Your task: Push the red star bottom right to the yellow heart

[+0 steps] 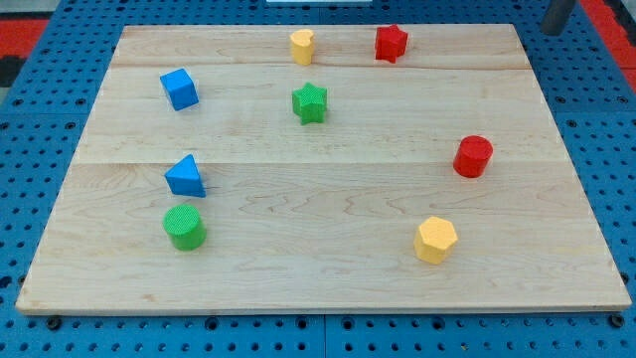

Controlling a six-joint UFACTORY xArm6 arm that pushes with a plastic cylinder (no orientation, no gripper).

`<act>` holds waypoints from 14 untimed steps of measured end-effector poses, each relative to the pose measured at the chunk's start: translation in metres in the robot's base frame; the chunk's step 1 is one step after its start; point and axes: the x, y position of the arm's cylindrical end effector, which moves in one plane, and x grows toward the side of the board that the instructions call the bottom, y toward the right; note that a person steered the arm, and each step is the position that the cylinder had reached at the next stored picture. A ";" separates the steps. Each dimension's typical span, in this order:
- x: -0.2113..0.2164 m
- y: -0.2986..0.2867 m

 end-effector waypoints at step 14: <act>0.029 -0.304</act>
